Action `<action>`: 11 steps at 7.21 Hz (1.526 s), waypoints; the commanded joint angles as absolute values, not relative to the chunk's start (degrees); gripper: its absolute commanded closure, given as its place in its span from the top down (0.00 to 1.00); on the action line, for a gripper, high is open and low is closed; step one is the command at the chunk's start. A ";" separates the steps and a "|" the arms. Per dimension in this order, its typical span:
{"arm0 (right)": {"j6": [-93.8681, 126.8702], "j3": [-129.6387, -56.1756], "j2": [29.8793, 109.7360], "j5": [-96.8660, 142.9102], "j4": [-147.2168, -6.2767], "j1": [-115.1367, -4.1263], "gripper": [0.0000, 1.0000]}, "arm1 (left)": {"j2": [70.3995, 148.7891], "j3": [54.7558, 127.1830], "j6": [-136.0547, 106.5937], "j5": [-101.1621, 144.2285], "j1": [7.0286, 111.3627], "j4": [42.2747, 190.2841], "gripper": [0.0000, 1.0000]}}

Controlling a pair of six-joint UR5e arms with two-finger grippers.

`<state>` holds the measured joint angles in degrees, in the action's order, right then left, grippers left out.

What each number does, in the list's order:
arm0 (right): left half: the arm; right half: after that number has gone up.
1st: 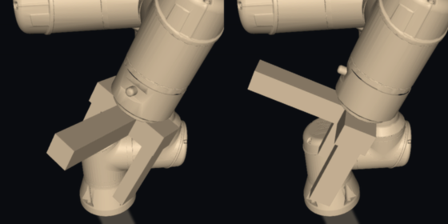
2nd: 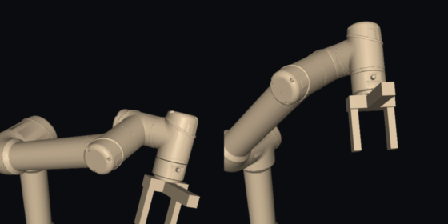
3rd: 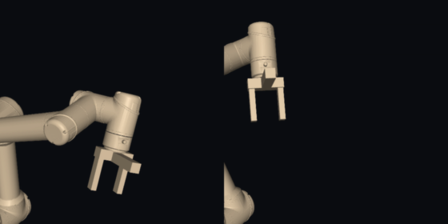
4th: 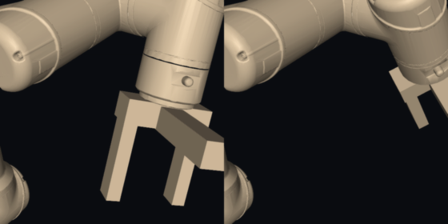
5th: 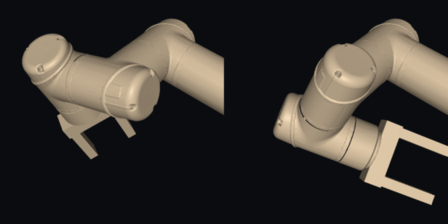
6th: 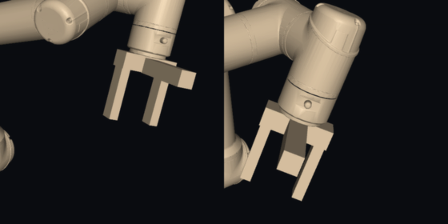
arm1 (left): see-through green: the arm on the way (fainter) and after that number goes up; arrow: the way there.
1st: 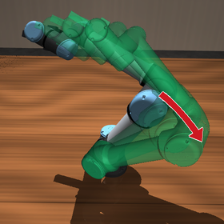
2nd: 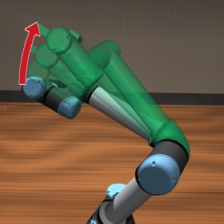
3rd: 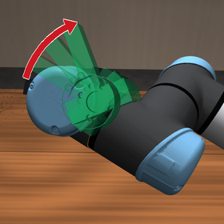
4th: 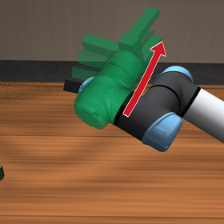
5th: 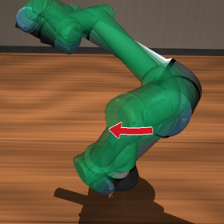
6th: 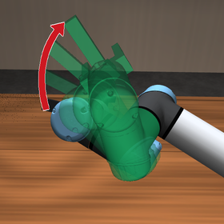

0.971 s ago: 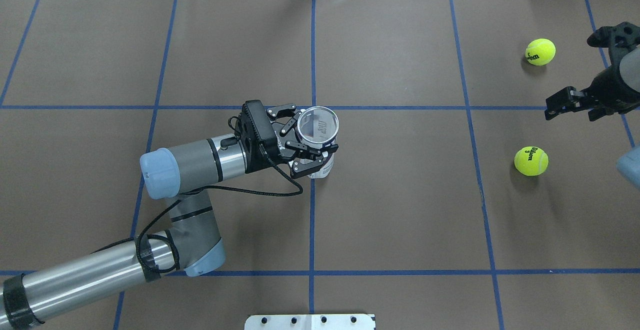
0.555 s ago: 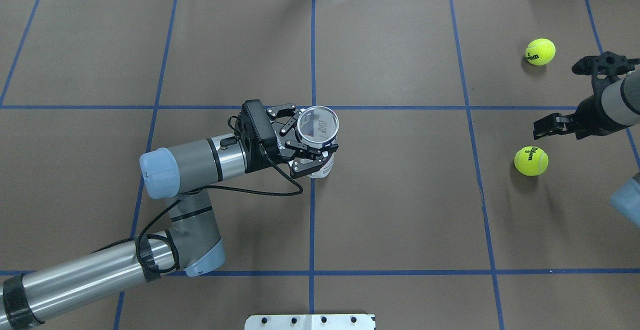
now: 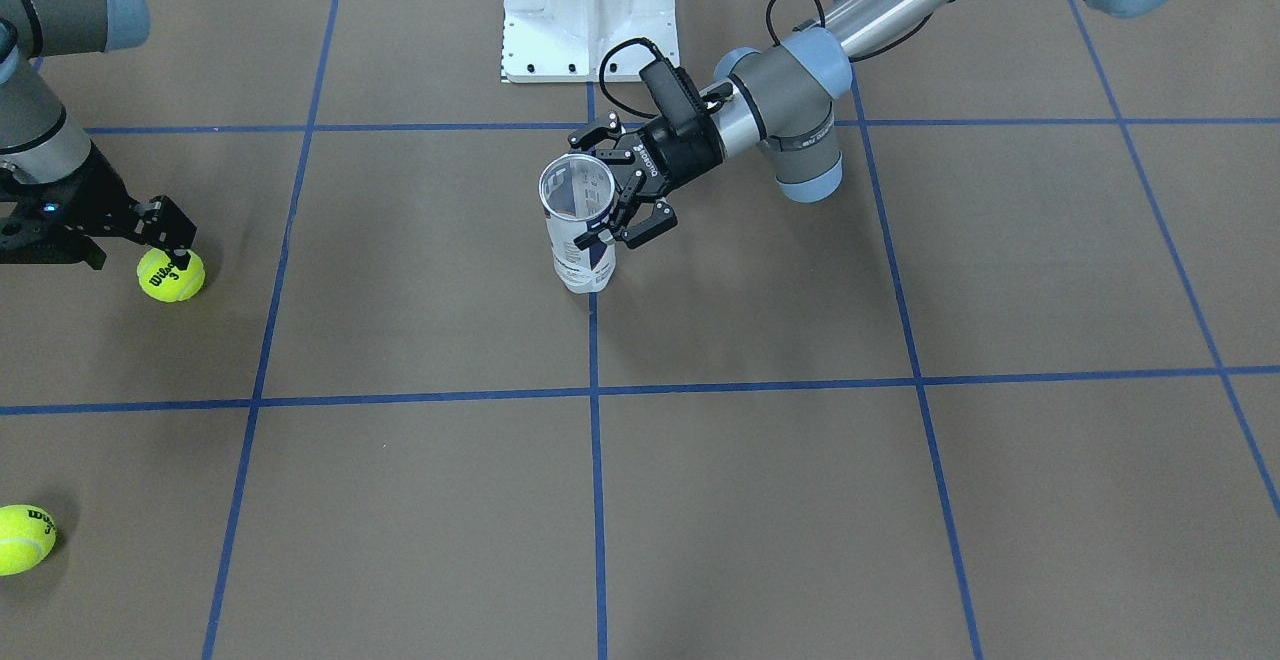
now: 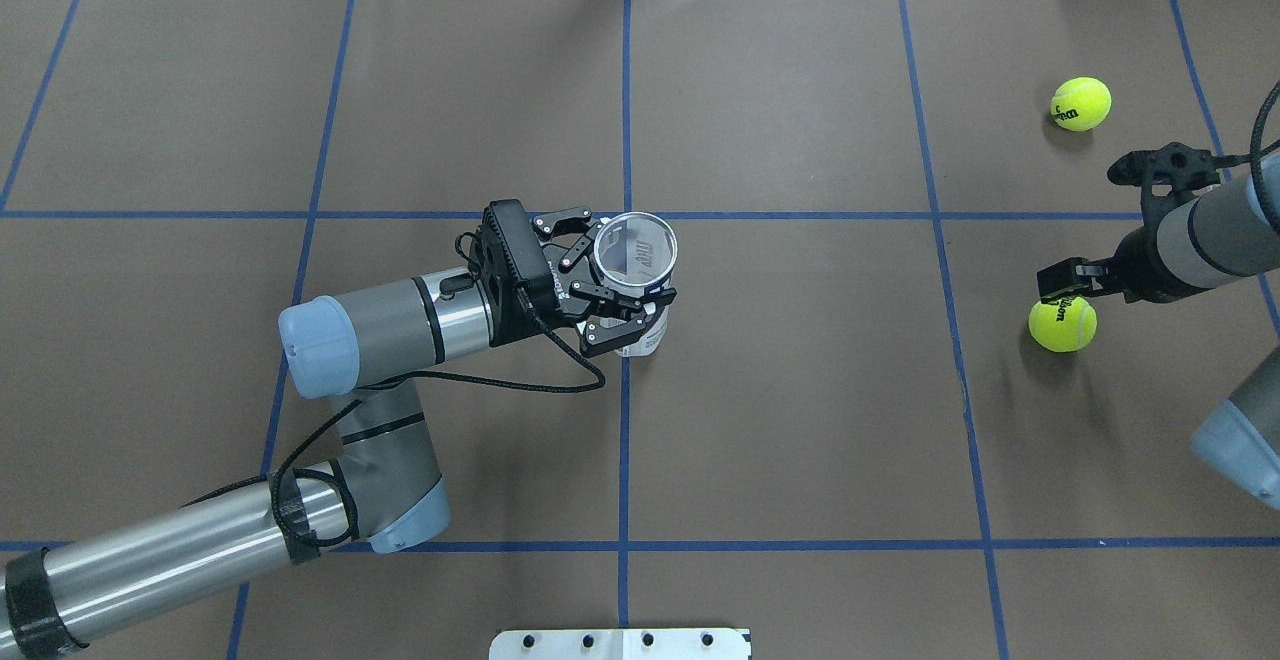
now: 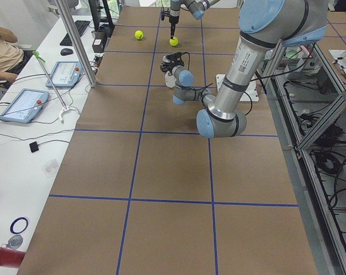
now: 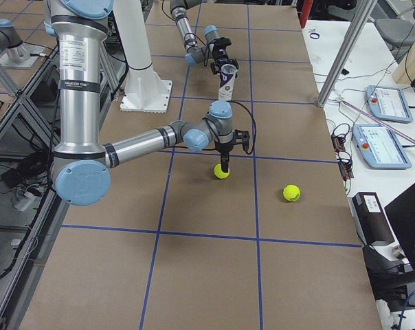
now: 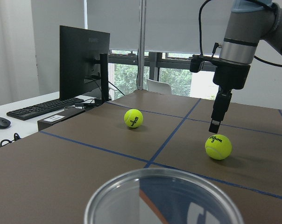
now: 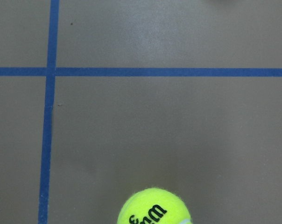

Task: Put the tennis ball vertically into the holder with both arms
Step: 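Reach the right gripper toward the nearer tennis ball while the left holds the holder, then close the right gripper on the nearer yellow tennis ball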

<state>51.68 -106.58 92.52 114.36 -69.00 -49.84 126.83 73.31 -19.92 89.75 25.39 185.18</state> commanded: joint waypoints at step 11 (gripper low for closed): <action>54.14 -112.20 86.53 117.57 -76.12 -48.76 0.00 | 126.74 73.04 -19.86 89.74 25.14 186.06 0.83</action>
